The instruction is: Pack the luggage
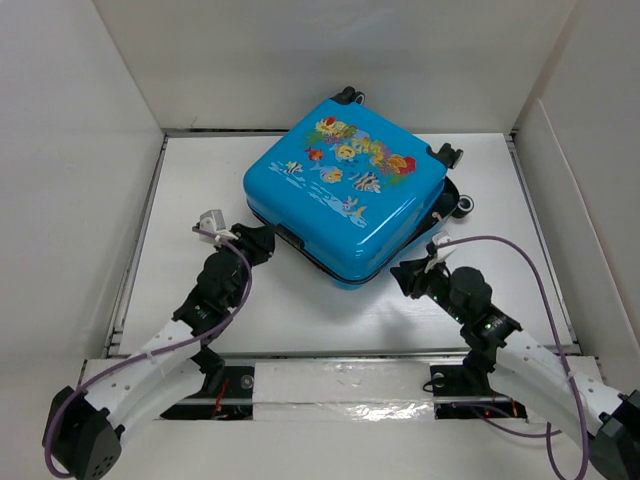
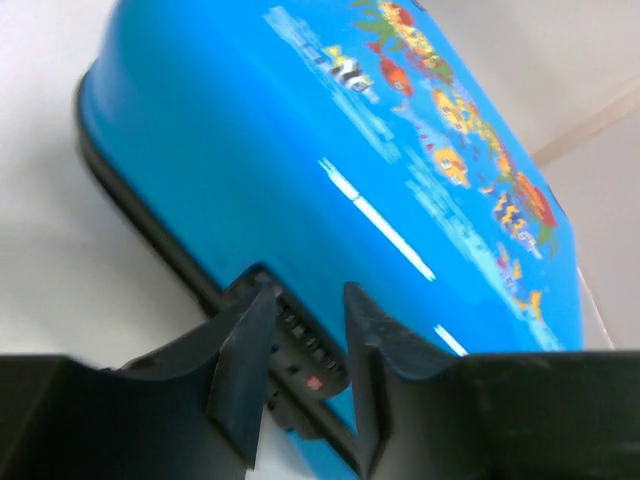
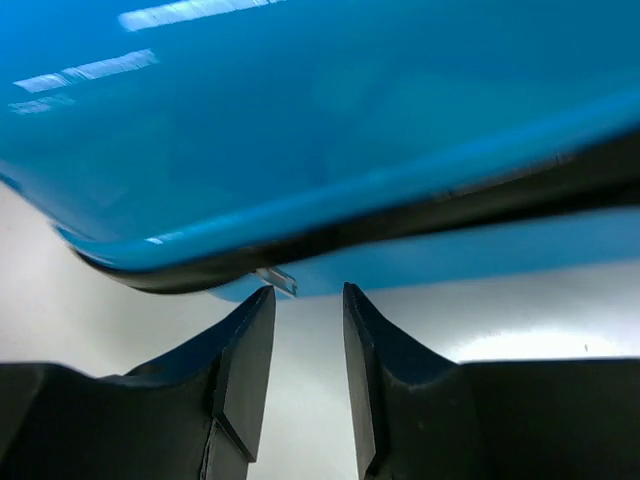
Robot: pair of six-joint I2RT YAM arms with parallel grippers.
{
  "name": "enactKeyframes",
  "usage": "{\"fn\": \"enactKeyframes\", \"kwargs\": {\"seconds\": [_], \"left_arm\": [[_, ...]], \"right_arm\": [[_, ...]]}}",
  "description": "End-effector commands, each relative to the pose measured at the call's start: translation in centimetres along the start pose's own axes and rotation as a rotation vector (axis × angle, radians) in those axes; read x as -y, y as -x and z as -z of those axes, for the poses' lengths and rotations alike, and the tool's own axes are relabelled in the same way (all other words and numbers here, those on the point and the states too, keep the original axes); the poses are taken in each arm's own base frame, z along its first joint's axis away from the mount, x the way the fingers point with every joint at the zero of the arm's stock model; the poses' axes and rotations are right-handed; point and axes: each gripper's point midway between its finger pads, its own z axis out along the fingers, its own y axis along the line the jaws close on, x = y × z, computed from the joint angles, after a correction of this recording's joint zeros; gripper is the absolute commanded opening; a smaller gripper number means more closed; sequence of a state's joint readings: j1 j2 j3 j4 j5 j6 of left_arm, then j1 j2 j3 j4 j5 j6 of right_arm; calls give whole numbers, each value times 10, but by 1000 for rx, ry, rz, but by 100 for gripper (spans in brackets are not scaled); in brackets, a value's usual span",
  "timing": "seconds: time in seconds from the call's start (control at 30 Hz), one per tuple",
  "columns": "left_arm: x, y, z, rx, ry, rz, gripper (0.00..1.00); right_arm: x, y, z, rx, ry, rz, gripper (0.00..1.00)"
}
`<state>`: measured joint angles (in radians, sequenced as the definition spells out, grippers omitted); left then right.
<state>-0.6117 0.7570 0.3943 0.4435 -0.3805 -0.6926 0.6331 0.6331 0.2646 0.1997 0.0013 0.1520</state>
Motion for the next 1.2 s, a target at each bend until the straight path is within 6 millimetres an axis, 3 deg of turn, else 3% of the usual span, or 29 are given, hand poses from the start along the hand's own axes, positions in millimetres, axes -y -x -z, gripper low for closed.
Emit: {"fn": "enactKeyframes", "kwargs": {"seconds": [0.0,0.13,0.37,0.5,0.63,0.87,1.07,1.17], "left_arm": [[-24,-4,11,3,58,-11,23],[-50,-31,20,-94,102,-41,15],[-46,-80,19,-259,-1,-45,11],[-35,-92,16,-294,-68,-50,10],[-24,-97,11,-310,-124,-48,10],[-15,-112,3,-355,-167,-59,9],[-7,-113,2,-353,-195,-72,8],[-6,-116,3,-358,-202,-82,7]], "right_arm": [[13,15,-6,103,-84,-45,41],[-2,-2,-17,23,-15,10,41],[-25,-6,-33,36,67,49,42],[-35,-14,-34,31,76,68,45],[-22,-20,-40,29,-9,67,46],[-18,-4,-50,150,-72,55,39],[-33,10,-51,229,-45,67,24],[-39,16,-48,255,-36,76,23]]}}
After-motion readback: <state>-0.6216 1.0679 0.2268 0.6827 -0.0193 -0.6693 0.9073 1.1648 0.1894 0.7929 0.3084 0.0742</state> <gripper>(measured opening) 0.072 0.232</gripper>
